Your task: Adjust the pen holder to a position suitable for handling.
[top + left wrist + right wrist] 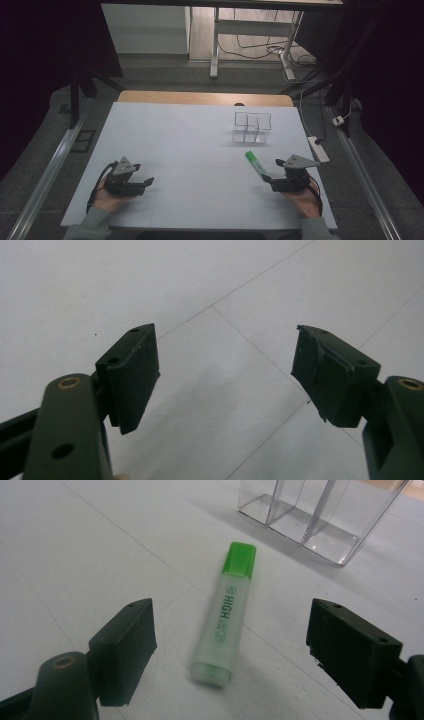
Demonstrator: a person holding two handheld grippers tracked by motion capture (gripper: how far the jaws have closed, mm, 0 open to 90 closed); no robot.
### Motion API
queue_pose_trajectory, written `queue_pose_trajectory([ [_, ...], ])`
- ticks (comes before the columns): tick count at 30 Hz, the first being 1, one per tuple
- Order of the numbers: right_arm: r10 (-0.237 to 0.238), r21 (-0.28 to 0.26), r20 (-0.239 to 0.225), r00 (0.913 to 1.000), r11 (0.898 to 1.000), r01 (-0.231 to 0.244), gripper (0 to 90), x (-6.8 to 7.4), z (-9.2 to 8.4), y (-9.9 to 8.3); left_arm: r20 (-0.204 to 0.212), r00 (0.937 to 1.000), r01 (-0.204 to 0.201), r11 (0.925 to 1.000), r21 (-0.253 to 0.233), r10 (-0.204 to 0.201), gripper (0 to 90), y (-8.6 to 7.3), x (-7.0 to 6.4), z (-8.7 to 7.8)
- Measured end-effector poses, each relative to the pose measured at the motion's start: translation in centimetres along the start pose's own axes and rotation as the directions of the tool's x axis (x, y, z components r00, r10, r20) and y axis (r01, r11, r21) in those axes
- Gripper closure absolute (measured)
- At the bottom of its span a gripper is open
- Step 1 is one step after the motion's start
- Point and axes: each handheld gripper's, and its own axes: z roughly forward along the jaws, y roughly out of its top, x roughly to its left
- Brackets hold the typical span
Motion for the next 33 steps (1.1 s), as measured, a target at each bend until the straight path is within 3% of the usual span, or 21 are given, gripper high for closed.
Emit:
queue_pose_trajectory([
  [27, 0.039, -0.018, -0.013, 0.9991, 0.999, -0.04, 22.7, 0.3, -0.1, 0.6, -0.01, 0.9998, -0.018, 0.9998, 0.009, 0.018, 26.3, 0.0, -0.3, 0.2],
  [33, 0.053, 0.031, -0.012, 0.9985, 0.998, -0.053, 22.8, 0.2, 1.0, 1.8, 0.004, 0.9998, -0.017, 0.9999, -0.003, 0.017, 26.3, 0.1, -0.3, 0.2],
])
